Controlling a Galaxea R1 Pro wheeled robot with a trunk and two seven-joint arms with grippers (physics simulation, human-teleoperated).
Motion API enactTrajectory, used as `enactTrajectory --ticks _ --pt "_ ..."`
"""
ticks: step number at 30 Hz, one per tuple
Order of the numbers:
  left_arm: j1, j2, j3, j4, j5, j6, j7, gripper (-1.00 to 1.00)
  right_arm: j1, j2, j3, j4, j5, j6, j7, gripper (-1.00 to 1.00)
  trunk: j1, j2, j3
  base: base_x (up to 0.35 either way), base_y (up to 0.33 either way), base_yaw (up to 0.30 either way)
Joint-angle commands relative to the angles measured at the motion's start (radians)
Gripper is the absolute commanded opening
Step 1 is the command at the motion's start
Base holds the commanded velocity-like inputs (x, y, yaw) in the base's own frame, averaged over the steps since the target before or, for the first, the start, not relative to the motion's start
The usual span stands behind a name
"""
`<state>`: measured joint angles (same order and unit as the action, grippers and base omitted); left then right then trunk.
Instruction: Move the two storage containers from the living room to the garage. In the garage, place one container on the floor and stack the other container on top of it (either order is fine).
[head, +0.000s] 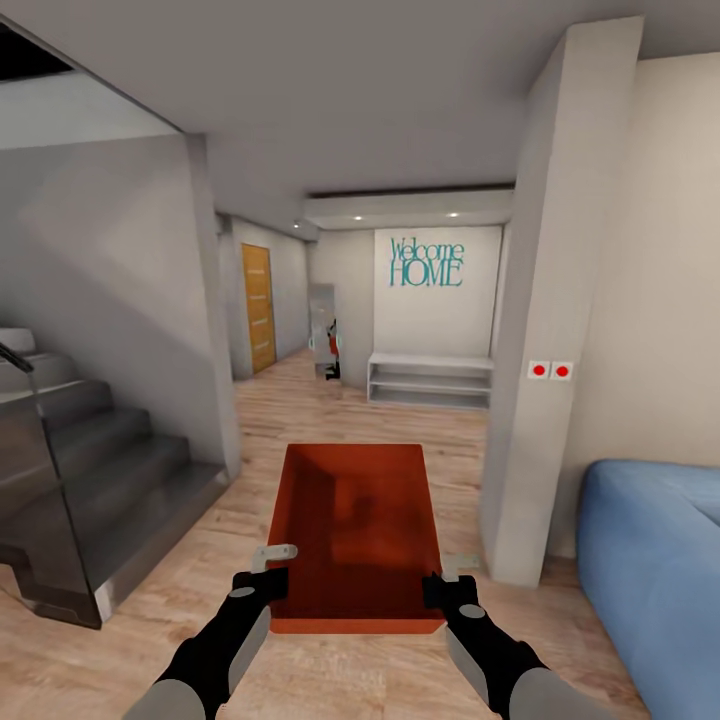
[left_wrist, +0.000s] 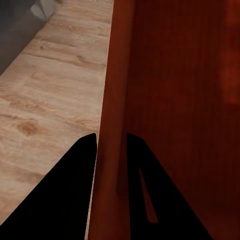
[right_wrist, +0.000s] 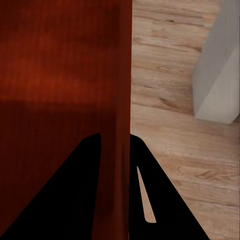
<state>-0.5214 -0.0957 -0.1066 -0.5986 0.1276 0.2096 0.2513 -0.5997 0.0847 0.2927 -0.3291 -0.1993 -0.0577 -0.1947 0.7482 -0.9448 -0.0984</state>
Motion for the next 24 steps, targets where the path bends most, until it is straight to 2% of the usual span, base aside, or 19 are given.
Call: enactTrajectory --ticks 1,11,20,24 --pt "0.000 0.033 0.042 -0.001 -0.001 0.008 0.046 -1.00 -0.002 0.000 -0.007 -0.007 -0.002 -0.002 -0.001 -1.00 0.001 -0.001 -0.002 0.326 0.000 0.000" --pt "0.000 0.033 0.042 -0.001 -0.001 0.008 0.046 -1.00 -0.002 -0.001 -0.007 -0.007 -0.003 -0.002 0.001 -1.00 0.001 -0.001 -0.002 0.326 0.000 0.004" --pt "0.000 0.033 0.042 -0.002 -0.002 0.008 0.046 -1.00 -0.002 -0.001 -0.007 -0.007 -0.003 -0.002 0.000 -1.00 0.001 -0.001 -0.002 0.326 0.000 0.220" --pt "0.000 0.033 0.042 -0.001 -0.001 0.008 0.046 -1.00 -0.002 -0.002 -0.007 -0.008 -0.003 -0.002 0.001 -1.00 0.001 -0.001 -0.002 0.326 0.000 0.046"
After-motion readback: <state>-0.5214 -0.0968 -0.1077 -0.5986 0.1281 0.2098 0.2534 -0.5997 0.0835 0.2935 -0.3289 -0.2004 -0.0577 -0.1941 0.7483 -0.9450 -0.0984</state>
